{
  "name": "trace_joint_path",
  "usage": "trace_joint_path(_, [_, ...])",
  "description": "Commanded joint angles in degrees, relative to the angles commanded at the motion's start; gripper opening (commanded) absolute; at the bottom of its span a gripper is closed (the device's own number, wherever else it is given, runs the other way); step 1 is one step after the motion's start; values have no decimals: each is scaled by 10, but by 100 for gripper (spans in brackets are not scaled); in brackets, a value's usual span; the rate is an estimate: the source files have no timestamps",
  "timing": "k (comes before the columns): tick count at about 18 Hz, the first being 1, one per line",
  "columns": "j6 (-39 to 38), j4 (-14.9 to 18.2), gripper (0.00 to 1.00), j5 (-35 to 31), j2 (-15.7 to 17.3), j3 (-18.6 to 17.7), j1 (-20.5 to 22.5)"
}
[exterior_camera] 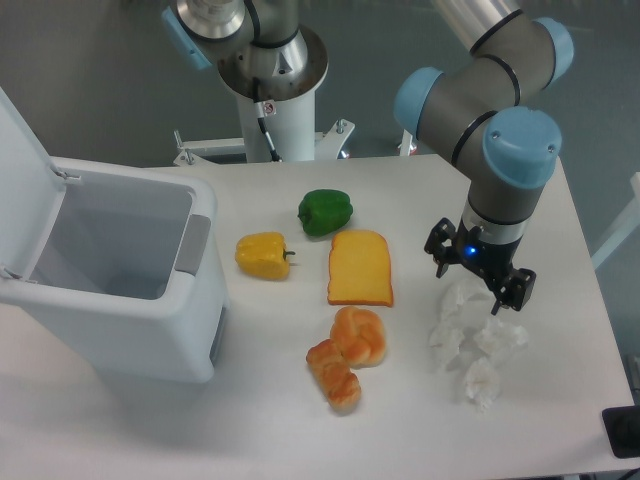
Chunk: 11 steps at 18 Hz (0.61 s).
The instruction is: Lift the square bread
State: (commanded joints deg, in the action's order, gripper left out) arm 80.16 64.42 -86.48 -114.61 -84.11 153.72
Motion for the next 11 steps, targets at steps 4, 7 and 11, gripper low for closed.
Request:
trace_joint_path(4, [-3, -1, 100, 1, 2, 0, 0])
trace_joint_path(7, [-4, -2, 100, 5, 3, -6, 0])
trace_joint_path(11, [-21, -3, 100, 9, 12, -37, -1])
